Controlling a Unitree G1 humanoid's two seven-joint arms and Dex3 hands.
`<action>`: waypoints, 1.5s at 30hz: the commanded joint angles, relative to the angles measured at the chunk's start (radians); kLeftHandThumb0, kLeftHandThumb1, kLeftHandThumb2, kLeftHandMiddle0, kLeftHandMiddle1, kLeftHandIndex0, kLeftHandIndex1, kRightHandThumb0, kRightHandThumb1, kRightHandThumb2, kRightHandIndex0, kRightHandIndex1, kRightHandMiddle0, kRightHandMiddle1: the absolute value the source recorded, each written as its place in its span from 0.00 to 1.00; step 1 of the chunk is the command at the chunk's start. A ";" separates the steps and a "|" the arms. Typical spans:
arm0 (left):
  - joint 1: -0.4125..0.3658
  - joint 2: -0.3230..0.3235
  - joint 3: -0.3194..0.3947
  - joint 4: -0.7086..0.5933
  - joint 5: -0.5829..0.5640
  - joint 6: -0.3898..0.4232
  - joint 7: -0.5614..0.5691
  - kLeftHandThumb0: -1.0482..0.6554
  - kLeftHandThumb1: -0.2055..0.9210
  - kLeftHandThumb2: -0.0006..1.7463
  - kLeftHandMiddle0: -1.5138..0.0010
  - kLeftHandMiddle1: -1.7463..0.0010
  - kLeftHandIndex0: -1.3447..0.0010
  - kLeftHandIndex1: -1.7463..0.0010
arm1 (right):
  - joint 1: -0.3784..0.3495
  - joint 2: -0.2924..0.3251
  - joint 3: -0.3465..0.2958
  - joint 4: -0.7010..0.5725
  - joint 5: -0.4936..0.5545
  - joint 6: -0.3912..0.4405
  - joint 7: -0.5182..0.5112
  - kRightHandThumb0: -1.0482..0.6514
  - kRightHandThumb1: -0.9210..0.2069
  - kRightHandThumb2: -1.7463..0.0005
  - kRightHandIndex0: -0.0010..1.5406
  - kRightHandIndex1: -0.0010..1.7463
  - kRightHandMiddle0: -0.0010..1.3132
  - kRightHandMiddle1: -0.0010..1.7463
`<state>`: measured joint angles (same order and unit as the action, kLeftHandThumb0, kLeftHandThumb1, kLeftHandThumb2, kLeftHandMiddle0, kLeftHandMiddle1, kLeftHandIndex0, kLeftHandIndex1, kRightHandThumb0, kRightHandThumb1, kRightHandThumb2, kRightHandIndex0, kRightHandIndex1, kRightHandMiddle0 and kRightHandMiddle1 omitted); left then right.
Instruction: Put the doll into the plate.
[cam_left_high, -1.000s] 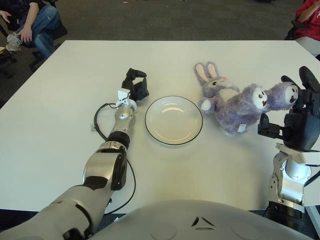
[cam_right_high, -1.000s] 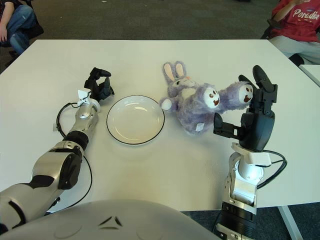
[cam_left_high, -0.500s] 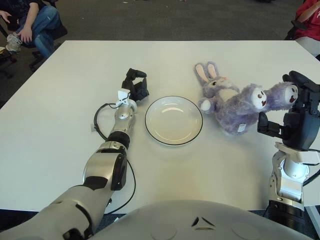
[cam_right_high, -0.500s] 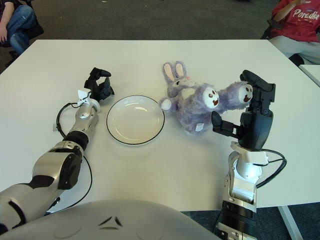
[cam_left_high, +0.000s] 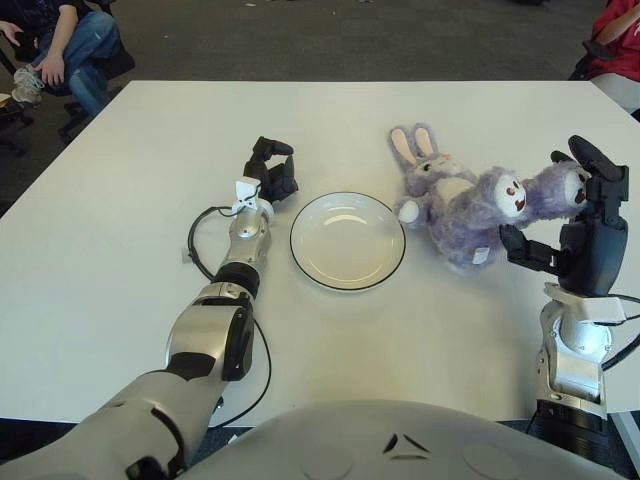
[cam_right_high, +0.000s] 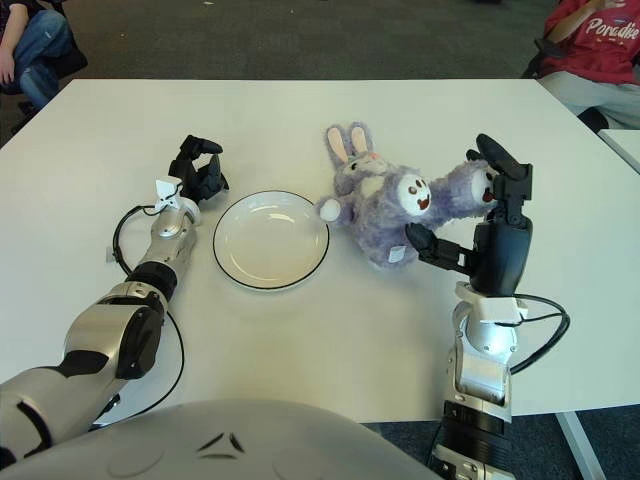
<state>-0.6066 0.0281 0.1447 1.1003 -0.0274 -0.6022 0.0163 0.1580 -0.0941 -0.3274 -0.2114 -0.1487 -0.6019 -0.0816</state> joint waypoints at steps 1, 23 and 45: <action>0.100 -0.008 -0.007 0.063 0.011 0.037 -0.001 0.39 0.78 0.49 0.35 0.00 0.74 0.00 | -0.040 0.023 0.033 -0.064 -0.056 0.059 -0.027 0.29 0.59 0.47 0.00 0.27 0.00 0.18; 0.102 -0.011 -0.014 0.061 0.014 0.031 0.005 0.39 0.76 0.51 0.34 0.00 0.73 0.00 | -0.060 0.004 0.124 -0.099 0.173 0.202 0.085 0.65 0.80 0.19 0.06 0.05 0.00 0.01; 0.107 -0.006 -0.019 0.065 0.011 0.022 -0.013 0.40 0.83 0.45 0.37 0.00 0.77 0.00 | -0.084 -0.093 0.140 0.110 0.331 0.177 0.298 0.40 0.60 0.38 0.10 0.01 0.00 0.03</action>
<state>-0.6085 0.0306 0.1313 1.1019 -0.0253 -0.6055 0.0133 0.0624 -0.1680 -0.1951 -0.0935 0.1979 -0.4198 0.1970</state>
